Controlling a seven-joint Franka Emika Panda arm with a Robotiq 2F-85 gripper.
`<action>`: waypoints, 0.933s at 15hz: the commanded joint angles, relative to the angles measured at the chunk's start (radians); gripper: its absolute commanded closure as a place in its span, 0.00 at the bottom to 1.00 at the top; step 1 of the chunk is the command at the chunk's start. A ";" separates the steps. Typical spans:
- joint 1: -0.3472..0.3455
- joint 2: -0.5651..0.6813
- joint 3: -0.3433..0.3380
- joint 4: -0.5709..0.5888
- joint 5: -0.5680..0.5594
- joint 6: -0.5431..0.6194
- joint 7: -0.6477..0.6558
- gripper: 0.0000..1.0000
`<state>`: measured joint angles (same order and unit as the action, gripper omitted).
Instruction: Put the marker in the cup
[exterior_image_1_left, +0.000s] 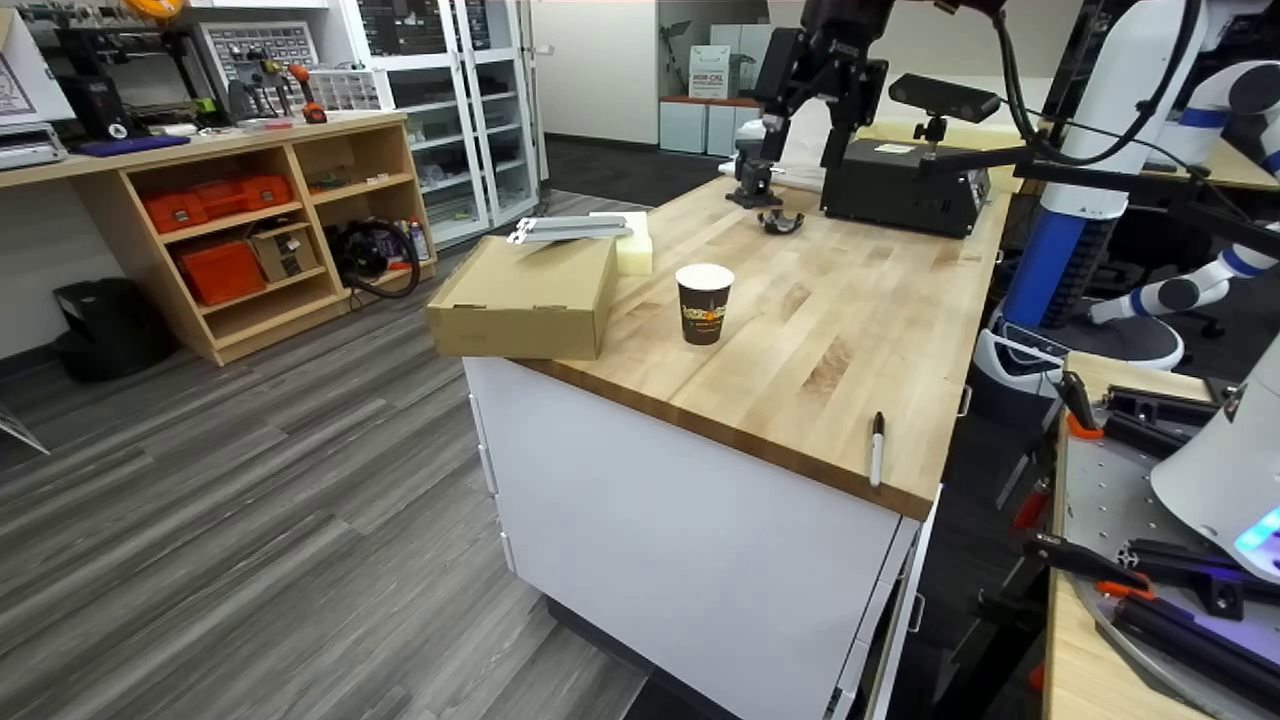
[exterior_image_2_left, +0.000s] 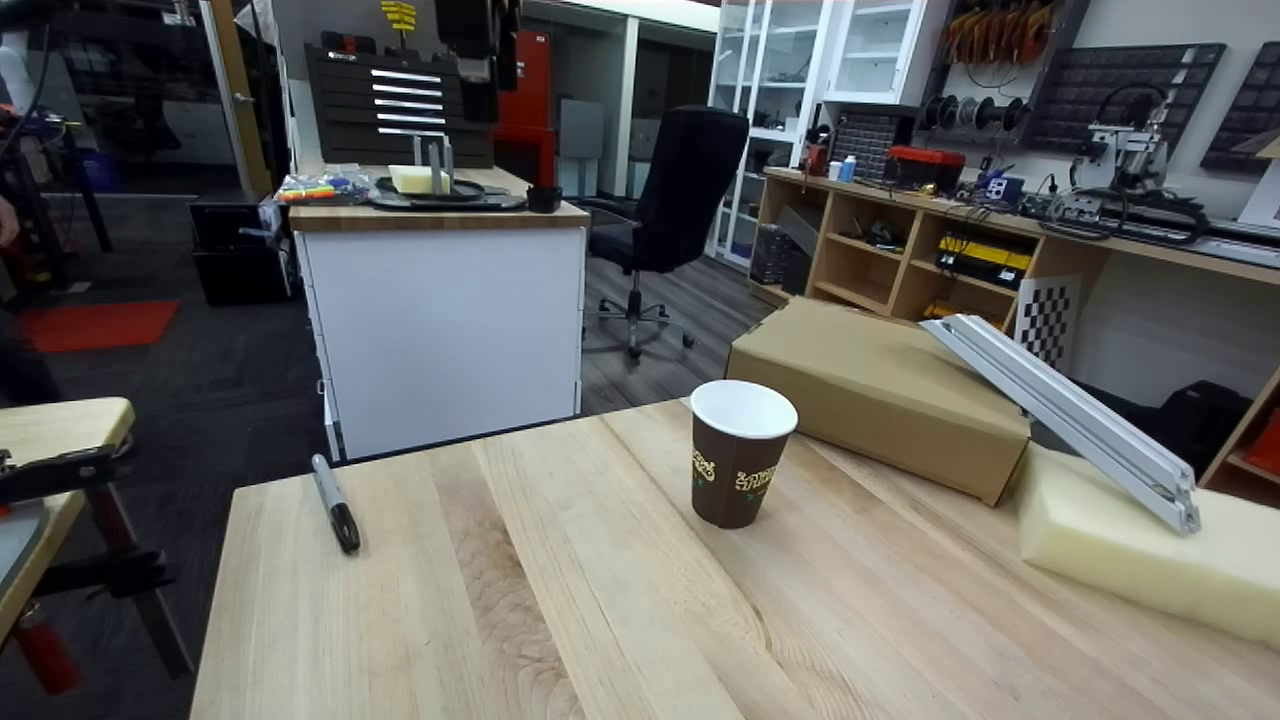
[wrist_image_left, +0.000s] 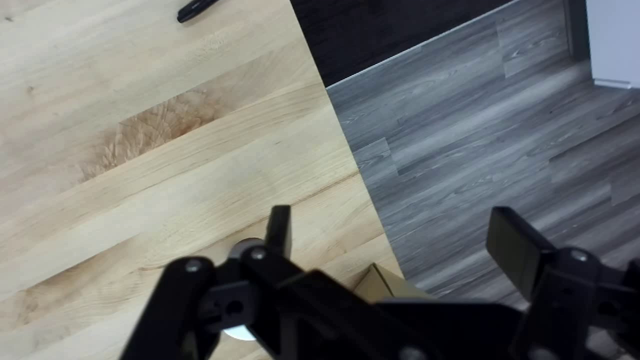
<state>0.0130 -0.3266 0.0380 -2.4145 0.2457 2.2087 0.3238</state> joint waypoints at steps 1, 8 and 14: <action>-0.039 0.031 0.022 -0.035 -0.003 0.113 0.159 0.00; -0.049 0.317 -0.004 0.097 0.067 0.383 0.374 0.00; 0.002 0.419 -0.006 0.075 0.113 0.614 0.620 0.00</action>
<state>-0.0253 0.0838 0.0319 -2.3266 0.3118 2.7075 0.8371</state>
